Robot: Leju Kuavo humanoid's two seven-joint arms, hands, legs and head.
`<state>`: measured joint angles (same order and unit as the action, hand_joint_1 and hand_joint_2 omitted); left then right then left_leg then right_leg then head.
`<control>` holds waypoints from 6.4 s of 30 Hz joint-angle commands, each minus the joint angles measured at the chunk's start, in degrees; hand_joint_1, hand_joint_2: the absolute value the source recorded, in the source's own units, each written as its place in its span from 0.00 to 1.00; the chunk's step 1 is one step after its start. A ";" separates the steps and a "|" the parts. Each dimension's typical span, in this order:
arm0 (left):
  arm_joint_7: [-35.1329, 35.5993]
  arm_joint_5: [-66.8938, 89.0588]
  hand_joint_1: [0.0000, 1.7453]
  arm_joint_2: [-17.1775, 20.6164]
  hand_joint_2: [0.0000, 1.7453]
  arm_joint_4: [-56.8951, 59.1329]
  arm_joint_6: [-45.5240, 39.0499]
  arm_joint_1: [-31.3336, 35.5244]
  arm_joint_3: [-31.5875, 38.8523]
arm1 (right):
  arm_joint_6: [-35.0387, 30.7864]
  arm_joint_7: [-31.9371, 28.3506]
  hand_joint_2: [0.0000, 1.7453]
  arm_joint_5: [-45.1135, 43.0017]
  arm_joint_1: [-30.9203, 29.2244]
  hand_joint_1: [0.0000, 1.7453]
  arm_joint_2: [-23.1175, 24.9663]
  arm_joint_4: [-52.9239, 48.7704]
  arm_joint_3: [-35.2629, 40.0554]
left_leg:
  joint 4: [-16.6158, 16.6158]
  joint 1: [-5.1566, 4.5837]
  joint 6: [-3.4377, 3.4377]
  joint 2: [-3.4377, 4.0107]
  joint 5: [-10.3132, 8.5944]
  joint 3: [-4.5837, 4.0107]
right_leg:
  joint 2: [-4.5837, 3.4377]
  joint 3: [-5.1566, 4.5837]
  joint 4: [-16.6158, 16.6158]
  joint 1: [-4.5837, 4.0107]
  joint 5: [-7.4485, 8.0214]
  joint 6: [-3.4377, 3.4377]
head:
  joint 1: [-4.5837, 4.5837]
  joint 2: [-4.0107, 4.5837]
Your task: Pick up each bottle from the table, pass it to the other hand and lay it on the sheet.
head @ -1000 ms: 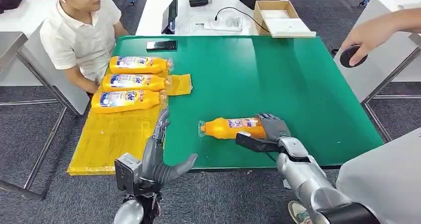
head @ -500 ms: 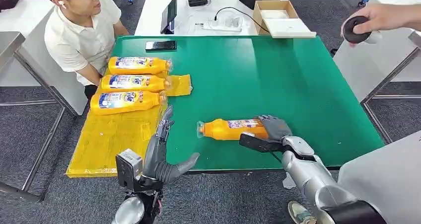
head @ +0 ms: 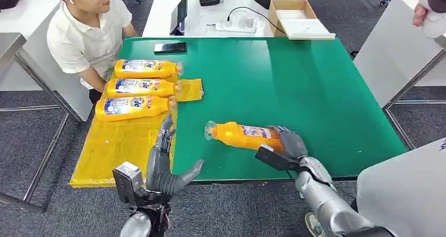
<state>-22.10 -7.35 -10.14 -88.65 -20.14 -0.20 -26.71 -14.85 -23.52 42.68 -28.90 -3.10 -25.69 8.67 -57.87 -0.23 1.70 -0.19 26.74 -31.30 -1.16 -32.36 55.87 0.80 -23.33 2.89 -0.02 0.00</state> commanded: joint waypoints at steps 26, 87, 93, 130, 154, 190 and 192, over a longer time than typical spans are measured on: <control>-0.08 -11.21 0.00 3.51 1.00 4.50 11.60 -1.11 -2.73 | -0.31 -7.42 1.00 -23.28 19.43 1.00 13.37 -32.01 20.35 | 0.08 0.08 -0.15 -0.25 -0.15 -1.16 | 0.37 -1.10 0.02 -0.06 -0.02 -0.12 | 0.02 0.02; 12.90 46.91 1.00 11.52 1.00 -1.11 -5.42 -5.44 11.51 | -16.75 -16.48 0.00 -33.74 40.31 0.00 15.33 -65.18 -16.87 | 0.01 0.06 -0.16 -0.38 -0.13 -1.34 | 0.53 -1.25 0.10 -0.02 -0.08 -0.13 | 0.02 0.02; 19.61 59.41 1.00 8.58 1.00 36.56 -0.38 18.70 9.26 | -10.97 -16.48 0.00 -32.36 35.05 0.00 16.77 -53.45 -14.16 | 0.17 0.05 -0.17 -0.83 -0.41 -1.25 | 0.95 -1.12 -0.08 -0.02 0.01 -0.13 | 0.00 0.00; 26.47 55.69 0.00 8.39 1.00 71.76 18.60 37.33 14.10 | -9.32 -16.48 0.00 -36.48 28.07 0.00 14.48 -39.48 -2.32 | 0.27 0.12 -0.50 0.16 -0.73 -0.86 | 0.04 -1.07 0.26 -0.05 0.58 -0.39 | 0.00 0.00; 9.30 42.40 0.00 4.99 1.00 38.54 13.97 23.11 10.82 | -11.17 -16.48 0.00 -35.45 29.94 0.00 14.41 -40.40 -6.39 | 0.04 -0.04 -0.43 -0.32 -0.71 -1.16 | 0.47 -1.30 0.42 0.09 0.35 -0.35 | 0.02 0.00; -2.16 0.13 0.00 0.36 0.00 -2.09 7.43 -3.13 7.48 | -7.73 -16.48 0.00 -42.42 37.09 0.00 20.37 -61.99 -5.79 | -0.01 -0.01 -0.46 -0.34 -0.66 -1.88 | 0.55 -2.03 0.46 0.06 0.27 -0.38 | 0.00 0.00; -4.75 -0.69 0.00 -0.10 1.00 -1.30 8.59 -3.05 7.28 | -8.39 -16.48 0.00 -42.41 36.63 0.00 18.92 -61.92 -1.32 | 0.00 -0.04 -0.41 -0.38 -0.70 -1.95 | 0.53 -2.10 0.45 0.10 0.31 -0.33 | 0.02 0.02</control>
<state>-24.44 -6.86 -9.64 -90.92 -12.74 -3.15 -18.45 -22.18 -38.21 0.33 8.03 16.59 -84.93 2.47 -57.88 -0.31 1.37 -0.58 25.99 -33.35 -0.70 -34.55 56.34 0.94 -22.96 2.65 0.00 0.02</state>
